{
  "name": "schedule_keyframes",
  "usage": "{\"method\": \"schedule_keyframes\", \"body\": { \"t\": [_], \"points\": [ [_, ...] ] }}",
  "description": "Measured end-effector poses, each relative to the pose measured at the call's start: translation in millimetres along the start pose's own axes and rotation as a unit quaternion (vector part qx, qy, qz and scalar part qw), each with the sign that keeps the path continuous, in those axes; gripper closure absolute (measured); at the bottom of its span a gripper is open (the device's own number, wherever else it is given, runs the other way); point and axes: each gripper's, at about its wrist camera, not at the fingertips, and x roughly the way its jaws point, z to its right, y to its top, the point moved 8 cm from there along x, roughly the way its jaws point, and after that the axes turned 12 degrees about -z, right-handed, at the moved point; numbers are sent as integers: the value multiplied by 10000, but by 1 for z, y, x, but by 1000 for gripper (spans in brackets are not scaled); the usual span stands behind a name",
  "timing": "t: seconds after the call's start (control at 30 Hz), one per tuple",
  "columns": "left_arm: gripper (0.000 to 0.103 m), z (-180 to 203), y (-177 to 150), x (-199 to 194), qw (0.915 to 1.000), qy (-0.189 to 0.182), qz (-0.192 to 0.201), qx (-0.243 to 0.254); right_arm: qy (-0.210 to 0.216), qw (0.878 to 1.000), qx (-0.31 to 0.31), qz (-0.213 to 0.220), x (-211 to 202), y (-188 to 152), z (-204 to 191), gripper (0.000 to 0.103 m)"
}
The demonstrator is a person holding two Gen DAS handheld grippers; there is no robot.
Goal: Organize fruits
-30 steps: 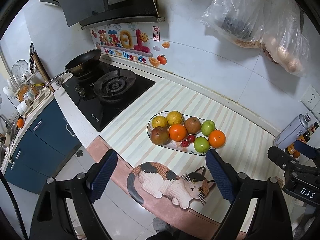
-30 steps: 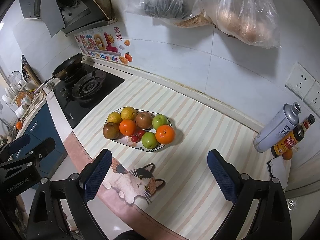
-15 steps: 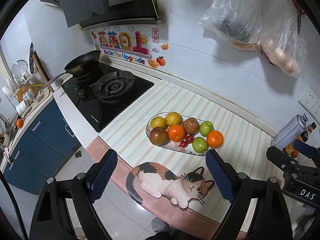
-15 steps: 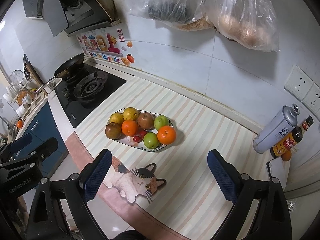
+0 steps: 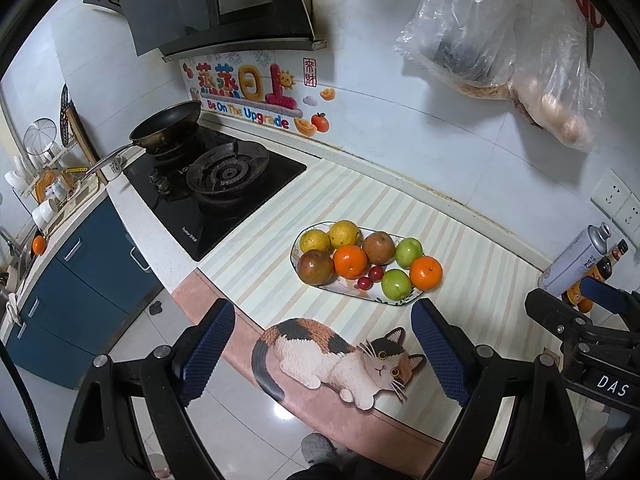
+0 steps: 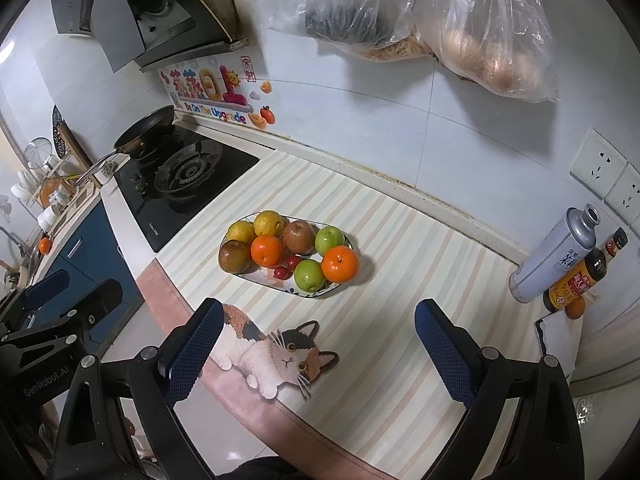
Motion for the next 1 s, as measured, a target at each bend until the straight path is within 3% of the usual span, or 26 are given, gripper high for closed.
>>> {"method": "schedule_keyframes", "body": {
  "t": [1.0],
  "points": [
    [13, 5, -6, -11, 9999, 2, 97, -60, 68, 9999, -90, -16, -8, -3, 2, 5]
  ]
}}
